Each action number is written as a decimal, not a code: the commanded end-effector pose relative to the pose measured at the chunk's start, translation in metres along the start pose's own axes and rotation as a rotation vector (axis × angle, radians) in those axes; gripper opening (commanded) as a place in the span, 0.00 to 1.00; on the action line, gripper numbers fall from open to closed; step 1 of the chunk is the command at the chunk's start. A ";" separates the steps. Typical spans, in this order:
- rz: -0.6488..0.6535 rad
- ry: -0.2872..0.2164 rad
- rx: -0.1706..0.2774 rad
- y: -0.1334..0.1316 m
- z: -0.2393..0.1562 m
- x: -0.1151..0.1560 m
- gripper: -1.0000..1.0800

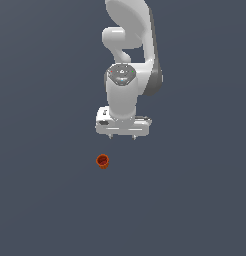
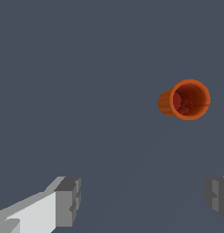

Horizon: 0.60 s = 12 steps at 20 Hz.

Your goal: Pick up the object and move it to a goal position.

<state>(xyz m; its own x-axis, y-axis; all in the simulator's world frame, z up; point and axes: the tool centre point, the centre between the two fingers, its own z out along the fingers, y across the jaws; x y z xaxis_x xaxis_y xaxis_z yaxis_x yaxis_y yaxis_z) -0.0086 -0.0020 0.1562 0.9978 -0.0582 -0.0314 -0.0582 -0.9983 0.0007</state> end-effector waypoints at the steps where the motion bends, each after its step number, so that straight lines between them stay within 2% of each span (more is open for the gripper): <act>1: 0.000 0.000 0.000 0.000 0.000 0.000 0.96; 12: -0.020 0.019 -0.008 -0.001 -0.021 0.007 0.96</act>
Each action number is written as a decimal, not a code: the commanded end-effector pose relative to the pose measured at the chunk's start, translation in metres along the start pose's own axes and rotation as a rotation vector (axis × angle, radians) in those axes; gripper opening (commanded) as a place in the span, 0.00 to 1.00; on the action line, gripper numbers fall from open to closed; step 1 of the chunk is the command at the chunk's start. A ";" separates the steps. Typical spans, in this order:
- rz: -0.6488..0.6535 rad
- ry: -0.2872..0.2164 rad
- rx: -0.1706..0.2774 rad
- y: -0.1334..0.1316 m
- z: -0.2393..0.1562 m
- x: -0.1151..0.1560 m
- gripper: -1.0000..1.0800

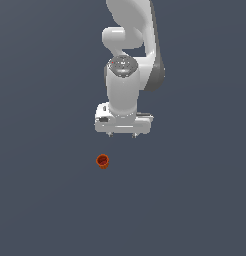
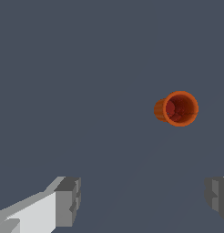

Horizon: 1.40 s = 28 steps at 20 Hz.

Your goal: Pick up the object and move it to a goal position.

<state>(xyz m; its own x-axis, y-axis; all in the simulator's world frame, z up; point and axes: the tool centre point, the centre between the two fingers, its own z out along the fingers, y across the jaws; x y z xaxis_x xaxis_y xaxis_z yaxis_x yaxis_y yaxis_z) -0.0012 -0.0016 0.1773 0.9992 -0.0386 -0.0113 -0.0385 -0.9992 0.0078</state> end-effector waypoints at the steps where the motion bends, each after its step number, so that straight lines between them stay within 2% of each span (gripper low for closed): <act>1: 0.001 -0.001 0.000 0.000 0.001 0.000 0.96; 10: 0.105 0.000 0.006 0.015 0.015 0.013 0.96; 21: 0.412 0.005 0.013 0.063 0.064 0.046 0.96; 28: 0.533 0.008 0.011 0.083 0.085 0.056 0.96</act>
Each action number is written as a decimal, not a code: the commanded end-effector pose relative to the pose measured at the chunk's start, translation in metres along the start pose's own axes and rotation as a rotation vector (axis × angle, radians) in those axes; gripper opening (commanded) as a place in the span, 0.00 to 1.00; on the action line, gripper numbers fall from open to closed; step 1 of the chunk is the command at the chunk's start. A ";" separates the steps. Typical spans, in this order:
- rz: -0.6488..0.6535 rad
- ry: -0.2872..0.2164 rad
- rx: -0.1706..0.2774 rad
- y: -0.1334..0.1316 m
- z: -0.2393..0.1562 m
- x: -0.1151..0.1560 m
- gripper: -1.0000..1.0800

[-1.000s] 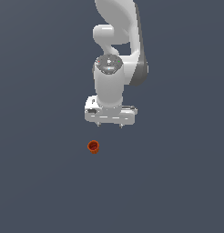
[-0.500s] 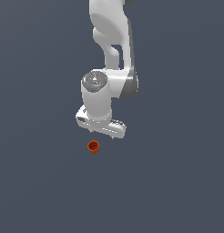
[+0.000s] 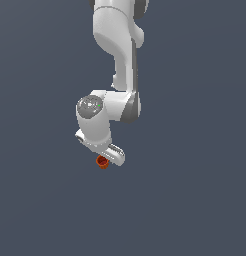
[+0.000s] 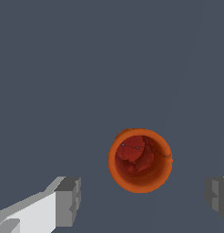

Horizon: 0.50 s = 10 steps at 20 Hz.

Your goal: Pick up the object and move it to a goal position.

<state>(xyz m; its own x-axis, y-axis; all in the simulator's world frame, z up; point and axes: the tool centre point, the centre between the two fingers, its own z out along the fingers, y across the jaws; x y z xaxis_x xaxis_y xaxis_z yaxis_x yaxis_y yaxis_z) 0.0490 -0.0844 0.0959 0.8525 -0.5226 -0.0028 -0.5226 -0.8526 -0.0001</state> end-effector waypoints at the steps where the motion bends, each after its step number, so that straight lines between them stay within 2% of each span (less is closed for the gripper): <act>1: 0.031 0.002 0.000 0.003 0.005 0.005 0.96; 10: 0.042 0.002 0.000 0.005 0.013 0.006 0.96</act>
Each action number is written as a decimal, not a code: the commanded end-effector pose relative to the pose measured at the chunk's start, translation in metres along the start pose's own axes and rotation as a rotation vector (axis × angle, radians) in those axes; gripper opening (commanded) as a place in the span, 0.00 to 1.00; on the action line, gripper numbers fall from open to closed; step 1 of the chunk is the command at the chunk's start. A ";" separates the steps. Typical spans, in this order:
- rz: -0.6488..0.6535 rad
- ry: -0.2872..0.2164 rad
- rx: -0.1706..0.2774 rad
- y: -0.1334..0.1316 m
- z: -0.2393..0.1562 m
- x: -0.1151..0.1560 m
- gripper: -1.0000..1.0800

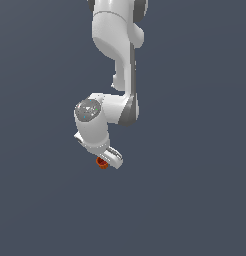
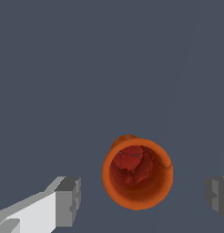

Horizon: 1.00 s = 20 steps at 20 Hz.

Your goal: Pick up the object and move it to a goal position.

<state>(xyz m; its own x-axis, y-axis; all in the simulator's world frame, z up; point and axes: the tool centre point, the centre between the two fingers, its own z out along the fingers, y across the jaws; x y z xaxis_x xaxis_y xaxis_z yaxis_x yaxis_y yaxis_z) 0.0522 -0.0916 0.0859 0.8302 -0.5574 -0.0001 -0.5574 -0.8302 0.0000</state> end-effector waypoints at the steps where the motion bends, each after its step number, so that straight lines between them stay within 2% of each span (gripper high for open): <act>1: 0.000 -0.001 0.000 0.000 0.007 0.000 0.96; 8: 0.005 0.000 0.000 0.001 0.041 -0.001 0.96; 14: 0.005 0.000 0.000 0.000 0.048 0.001 0.96; 15: 0.005 0.000 0.000 0.000 0.048 0.001 0.00; 20: 0.005 0.000 0.000 0.000 0.048 0.001 0.00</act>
<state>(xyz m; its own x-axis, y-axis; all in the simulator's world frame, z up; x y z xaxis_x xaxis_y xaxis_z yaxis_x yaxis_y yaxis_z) 0.0525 -0.0920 0.0379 0.8273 -0.5617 -0.0005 -0.5617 -0.8273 0.0001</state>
